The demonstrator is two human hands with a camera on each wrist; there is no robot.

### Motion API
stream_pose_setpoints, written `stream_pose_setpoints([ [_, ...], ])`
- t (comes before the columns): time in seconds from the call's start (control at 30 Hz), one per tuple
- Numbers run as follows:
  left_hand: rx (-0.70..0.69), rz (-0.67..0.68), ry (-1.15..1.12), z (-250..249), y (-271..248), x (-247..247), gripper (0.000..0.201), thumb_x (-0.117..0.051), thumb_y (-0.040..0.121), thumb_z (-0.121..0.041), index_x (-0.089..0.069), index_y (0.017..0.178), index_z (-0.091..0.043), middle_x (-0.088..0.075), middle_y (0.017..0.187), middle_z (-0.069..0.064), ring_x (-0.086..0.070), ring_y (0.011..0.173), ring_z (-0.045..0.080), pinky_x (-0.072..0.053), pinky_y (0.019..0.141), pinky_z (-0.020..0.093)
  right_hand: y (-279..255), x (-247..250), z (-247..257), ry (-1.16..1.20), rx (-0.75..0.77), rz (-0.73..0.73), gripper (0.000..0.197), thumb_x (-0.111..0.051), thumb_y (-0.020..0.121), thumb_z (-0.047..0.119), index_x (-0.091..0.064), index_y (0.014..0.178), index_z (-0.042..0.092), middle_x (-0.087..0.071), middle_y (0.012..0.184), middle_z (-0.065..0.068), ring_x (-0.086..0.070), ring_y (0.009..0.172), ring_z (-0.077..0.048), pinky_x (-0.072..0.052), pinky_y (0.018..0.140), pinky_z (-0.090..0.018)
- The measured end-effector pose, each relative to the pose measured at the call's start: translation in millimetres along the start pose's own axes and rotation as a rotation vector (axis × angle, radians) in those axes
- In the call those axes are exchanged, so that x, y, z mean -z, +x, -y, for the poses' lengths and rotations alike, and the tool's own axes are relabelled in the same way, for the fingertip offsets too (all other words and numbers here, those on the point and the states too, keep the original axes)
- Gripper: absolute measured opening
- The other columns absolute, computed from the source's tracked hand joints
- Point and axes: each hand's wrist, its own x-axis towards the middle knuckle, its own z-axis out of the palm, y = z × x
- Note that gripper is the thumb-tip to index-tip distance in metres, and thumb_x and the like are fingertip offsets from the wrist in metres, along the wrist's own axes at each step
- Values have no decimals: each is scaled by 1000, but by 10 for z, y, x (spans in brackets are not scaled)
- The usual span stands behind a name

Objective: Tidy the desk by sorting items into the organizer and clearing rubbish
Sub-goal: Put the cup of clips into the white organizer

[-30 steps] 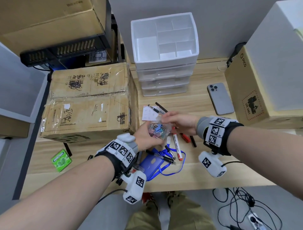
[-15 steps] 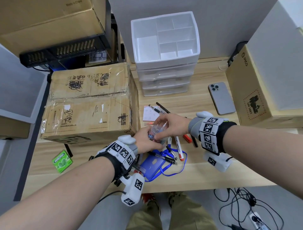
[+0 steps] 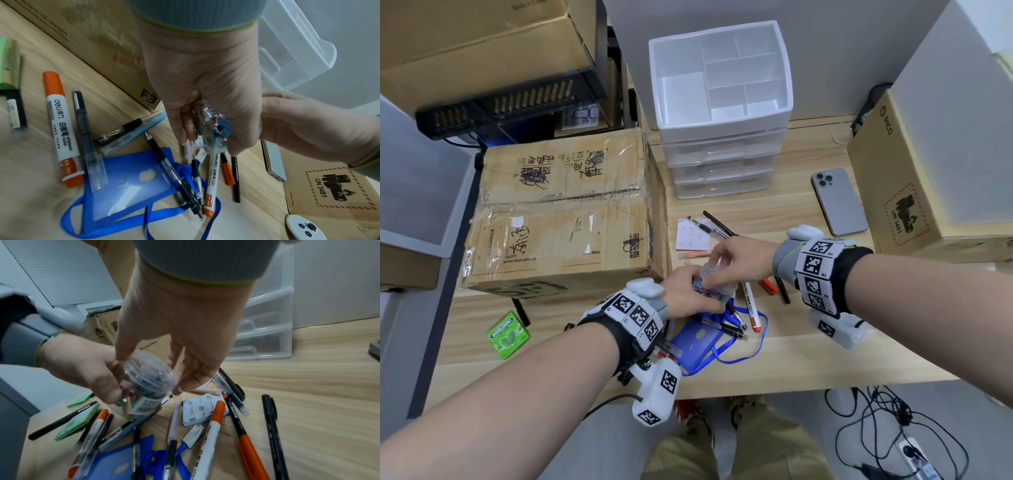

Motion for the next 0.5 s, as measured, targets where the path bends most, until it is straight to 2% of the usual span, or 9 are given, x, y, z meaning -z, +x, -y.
stream_pose_setpoints([
  [0.1,-11,17,-10,-102,-38,-25,32,-87,66,-17,-70,92,-12,-70,80,-2,-64,70,10,-54,69,25,-65,44,13,-59,-18,3,62,-71,73,68,-61,115,23,-67,98,5,-64,87,-12,-55,83,-34],
  [0.2,-47,17,-9,-286,-42,-31,29,-85,65,-18,-69,88,-14,-71,75,1,-65,63,10,-55,62,26,-191,165,44,-42,-30,-43,57,-70,76,64,-59,113,22,-66,99,4,-63,87,-14,-52,79,-32],
  [0.3,-61,25,1,-673,18,9,37,-83,56,-24,-71,89,-11,-74,78,11,-72,68,25,-62,69,37,-326,394,98,-50,-33,-110,47,-63,85,58,-56,109,19,-64,92,3,-59,81,-17,-47,71,-32],
  [0.37,-103,-26,11,-980,53,72,34,-85,56,-25,-73,86,-15,-73,74,4,-68,64,18,-60,68,35,-430,620,153,4,-46,-135,44,-57,91,54,-55,109,14,-65,90,-1,-61,79,-21,-48,69,-33],
  [0.43,-164,-114,31,-1281,44,230,26,-87,57,-25,-72,78,-24,-69,68,-7,-62,58,8,-58,63,30,-516,887,249,70,-52,-162,48,-54,91,56,-52,106,11,-68,84,-6,-62,64,-24,-48,62,-33],
  [0.5,-204,-147,30,-1476,38,377,24,-88,59,-24,-69,74,-27,-66,64,-10,-59,55,6,-53,54,22,-556,1111,338,108,-53,-197,53,-56,87,64,-49,98,13,-67,77,-7,-58,52,-22,-43,56,-31],
])
